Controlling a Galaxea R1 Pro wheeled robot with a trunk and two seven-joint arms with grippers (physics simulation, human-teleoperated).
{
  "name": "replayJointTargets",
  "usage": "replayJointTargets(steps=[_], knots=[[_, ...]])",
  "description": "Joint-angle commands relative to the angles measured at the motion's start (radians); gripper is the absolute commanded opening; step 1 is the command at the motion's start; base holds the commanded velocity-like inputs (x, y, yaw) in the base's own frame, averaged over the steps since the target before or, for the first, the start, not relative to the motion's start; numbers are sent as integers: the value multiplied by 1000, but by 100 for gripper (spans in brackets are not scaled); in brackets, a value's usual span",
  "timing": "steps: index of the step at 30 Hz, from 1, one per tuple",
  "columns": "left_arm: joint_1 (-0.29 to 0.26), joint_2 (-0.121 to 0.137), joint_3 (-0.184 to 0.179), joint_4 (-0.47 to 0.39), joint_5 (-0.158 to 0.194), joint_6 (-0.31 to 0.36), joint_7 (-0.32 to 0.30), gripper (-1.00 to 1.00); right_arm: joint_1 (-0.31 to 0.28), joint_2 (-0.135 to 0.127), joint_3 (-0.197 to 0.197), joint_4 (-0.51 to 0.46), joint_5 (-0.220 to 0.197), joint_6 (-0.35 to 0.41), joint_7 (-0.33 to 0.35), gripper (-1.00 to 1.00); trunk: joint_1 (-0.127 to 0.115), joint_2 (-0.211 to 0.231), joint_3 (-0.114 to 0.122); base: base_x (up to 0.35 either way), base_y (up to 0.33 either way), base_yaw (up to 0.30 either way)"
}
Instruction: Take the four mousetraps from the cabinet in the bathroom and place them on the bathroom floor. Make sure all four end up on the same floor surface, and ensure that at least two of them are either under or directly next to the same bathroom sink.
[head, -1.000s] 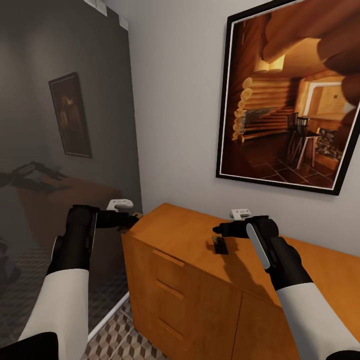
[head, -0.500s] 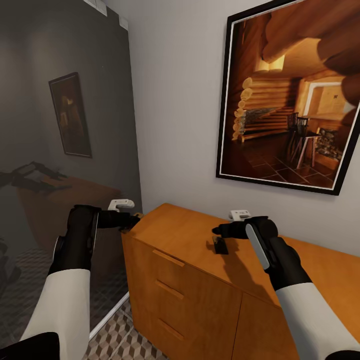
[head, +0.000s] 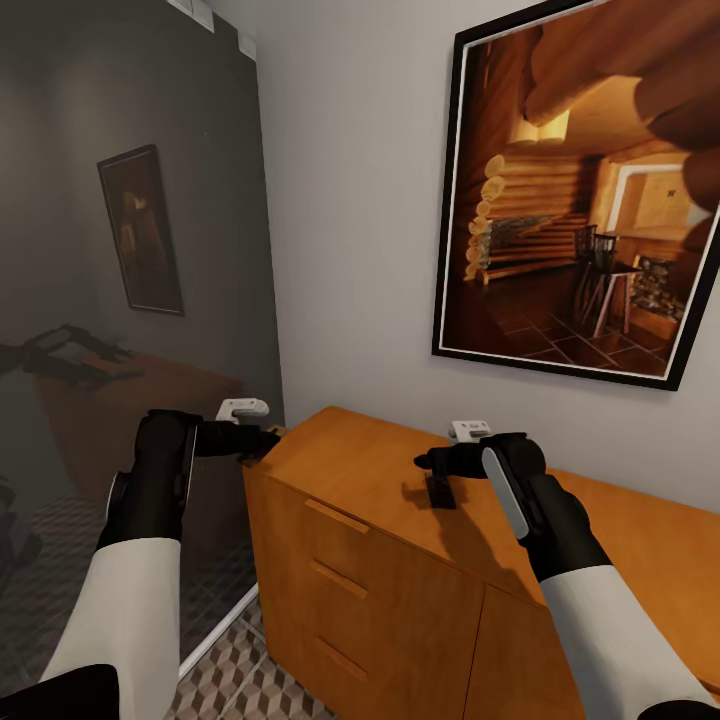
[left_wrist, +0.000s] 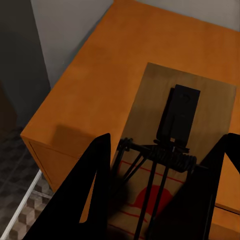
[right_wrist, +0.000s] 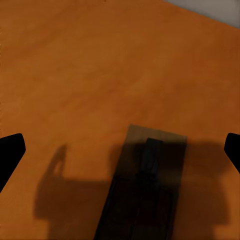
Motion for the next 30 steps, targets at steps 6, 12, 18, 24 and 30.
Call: replayJointTargets(steps=[6, 12, 18, 24, 30], knots=[[-1, -1, 3, -1, -10, 3, -11, -100, -1, 1, -18, -1, -1, 4, 2, 100, 0, -1, -1, 0, 0, 0], [-1, -1, 3, -1, -10, 3, -11, -100, -1, 4, -29, -1, -1, 4, 2, 100, 0, -1, -1, 0, 0, 0], [-1, -1, 3, -1, -10, 3, -11, -100, -1, 4, -32, -1, -1, 4, 2, 100, 0, -1, -1, 0, 0, 0], [-1, -1, 2, -2, -9, 3, -12, -100, -1, 3, -33, -1, -1, 4, 2, 100, 0, -1, -1, -60, 0, 0], [-1, -1, 2, -2, -8, 3, -12, -100, -1, 3, -33, -1, -1, 4, 2, 100, 0, -1, -1, -126, 0, 0]])
